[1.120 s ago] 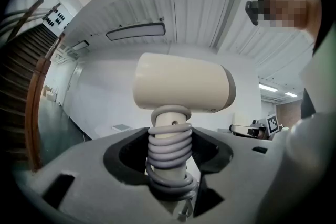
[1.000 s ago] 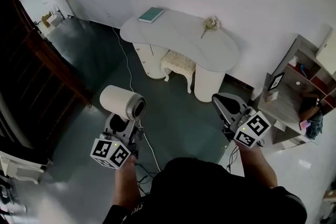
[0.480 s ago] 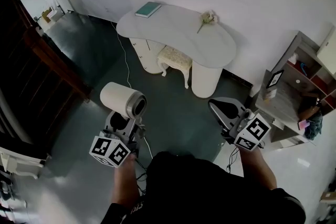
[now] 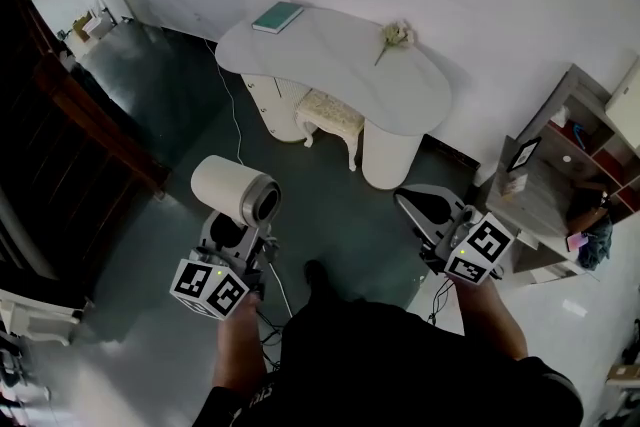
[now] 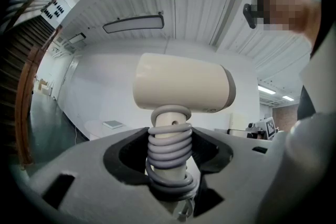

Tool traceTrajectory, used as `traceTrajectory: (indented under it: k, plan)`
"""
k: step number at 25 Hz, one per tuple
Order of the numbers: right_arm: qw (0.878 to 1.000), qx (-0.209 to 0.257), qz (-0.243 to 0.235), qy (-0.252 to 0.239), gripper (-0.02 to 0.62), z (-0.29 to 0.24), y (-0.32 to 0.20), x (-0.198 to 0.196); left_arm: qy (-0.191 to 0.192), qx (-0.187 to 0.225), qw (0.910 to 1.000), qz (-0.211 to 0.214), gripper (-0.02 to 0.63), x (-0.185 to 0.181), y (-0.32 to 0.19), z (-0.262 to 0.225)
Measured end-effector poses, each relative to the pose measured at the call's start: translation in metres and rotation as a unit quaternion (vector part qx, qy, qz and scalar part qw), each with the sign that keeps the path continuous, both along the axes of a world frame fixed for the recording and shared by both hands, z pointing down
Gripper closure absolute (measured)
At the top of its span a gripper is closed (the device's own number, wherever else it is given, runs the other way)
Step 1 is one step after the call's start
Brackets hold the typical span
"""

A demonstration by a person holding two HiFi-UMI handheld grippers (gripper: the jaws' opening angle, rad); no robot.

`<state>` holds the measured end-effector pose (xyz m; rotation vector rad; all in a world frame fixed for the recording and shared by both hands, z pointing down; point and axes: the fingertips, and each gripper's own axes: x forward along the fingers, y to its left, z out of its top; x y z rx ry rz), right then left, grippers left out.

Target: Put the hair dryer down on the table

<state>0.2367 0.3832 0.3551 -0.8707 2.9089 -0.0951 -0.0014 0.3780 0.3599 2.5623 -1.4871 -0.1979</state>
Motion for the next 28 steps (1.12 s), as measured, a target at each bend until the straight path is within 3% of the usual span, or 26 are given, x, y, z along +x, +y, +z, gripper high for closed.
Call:
traceTrajectory:
  k: [6,18,28]
  plan:
    - [1.0,-0.006,0.006,0.001,0.589,0.0,-0.049,-0.02,0.006,0.002,1.0,-0.003,0.373,-0.026,-0.044,-0.001]
    - [1.0,-0.012,0.002,0.02,0.589,-0.005,-0.149,-0.105,0.012,0.002,0.9999,0.005,0.373,-0.102,-0.146,-0.004]
    - [1.0,-0.009,0.008,0.028,0.589,-0.009,-0.197,-0.17,-0.003,0.014,0.9999,-0.004,0.373,-0.18,-0.192,0.001]
